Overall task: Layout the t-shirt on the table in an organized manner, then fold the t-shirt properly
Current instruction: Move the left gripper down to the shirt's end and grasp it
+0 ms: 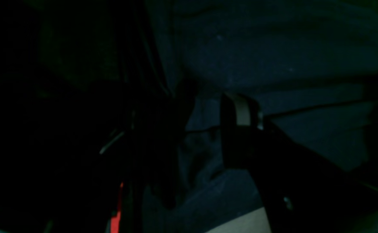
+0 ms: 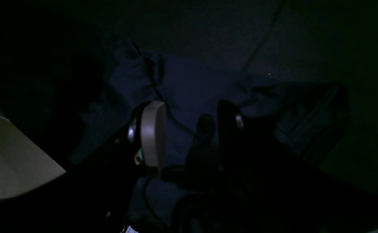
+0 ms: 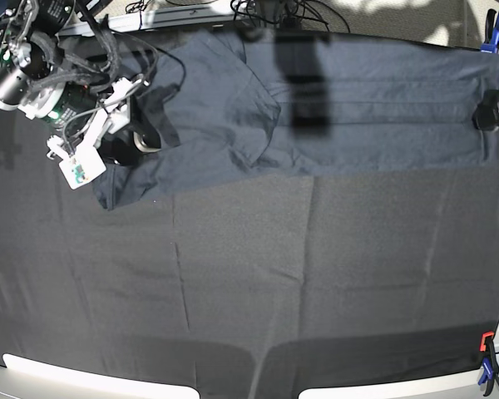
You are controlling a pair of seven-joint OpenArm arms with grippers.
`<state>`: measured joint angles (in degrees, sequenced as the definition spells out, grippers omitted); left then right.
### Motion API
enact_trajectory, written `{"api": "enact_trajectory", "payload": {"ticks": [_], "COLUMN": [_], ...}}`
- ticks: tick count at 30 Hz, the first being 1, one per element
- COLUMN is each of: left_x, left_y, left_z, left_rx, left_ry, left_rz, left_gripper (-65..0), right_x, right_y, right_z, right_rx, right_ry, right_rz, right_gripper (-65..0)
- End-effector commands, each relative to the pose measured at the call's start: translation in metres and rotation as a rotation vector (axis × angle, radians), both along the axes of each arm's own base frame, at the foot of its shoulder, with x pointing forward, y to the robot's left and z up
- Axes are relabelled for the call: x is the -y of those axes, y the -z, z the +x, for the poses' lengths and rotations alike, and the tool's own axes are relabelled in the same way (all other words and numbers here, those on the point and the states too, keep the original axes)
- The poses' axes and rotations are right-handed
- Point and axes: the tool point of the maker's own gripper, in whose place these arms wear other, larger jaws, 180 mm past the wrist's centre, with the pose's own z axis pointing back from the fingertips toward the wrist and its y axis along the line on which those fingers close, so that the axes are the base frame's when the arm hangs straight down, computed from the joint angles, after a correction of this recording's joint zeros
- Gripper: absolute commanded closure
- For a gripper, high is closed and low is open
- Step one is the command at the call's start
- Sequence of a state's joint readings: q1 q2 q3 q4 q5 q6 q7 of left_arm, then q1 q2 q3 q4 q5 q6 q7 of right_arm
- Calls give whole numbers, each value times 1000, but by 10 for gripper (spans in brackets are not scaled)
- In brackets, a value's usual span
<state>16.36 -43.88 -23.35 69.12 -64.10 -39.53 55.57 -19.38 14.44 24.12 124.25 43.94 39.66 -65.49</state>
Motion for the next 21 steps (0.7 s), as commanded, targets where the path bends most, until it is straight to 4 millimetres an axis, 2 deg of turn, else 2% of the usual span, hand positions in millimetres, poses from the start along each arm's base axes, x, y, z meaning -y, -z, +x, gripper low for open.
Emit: {"api": "enact_trajectory", "payload": {"ticks": [1, 5, 8, 11, 17, 21], "left_x": [-4, 9, 5, -2, 2, 10], "left_y": [-14, -1, 9, 11, 15, 19], "left_z": [9, 3, 4, 7, -4, -17], "left_rx": [43, 27, 45, 66, 32, 22], "left_ry": [7, 1, -7, -6, -5, -32], "left_rz": [2, -25, 45, 99, 75, 9], "left_gripper": [-290, -289, -290, -290, -286, -215], "right_x": [-4, -5, -5, -4, -5, -5], "right_y": [-14, -17, -17, -17, -17, -17], "right_z": [6, 7, 7, 7, 7, 7], "right_rx": [63, 76, 77, 77, 76, 77], "right_ry": [-15, -13, -13, -13, -13, -13], "right_rz": [23, 31, 32, 31, 31, 32], "right_gripper": [-256, -256, -256, -256, -256, -256]}}
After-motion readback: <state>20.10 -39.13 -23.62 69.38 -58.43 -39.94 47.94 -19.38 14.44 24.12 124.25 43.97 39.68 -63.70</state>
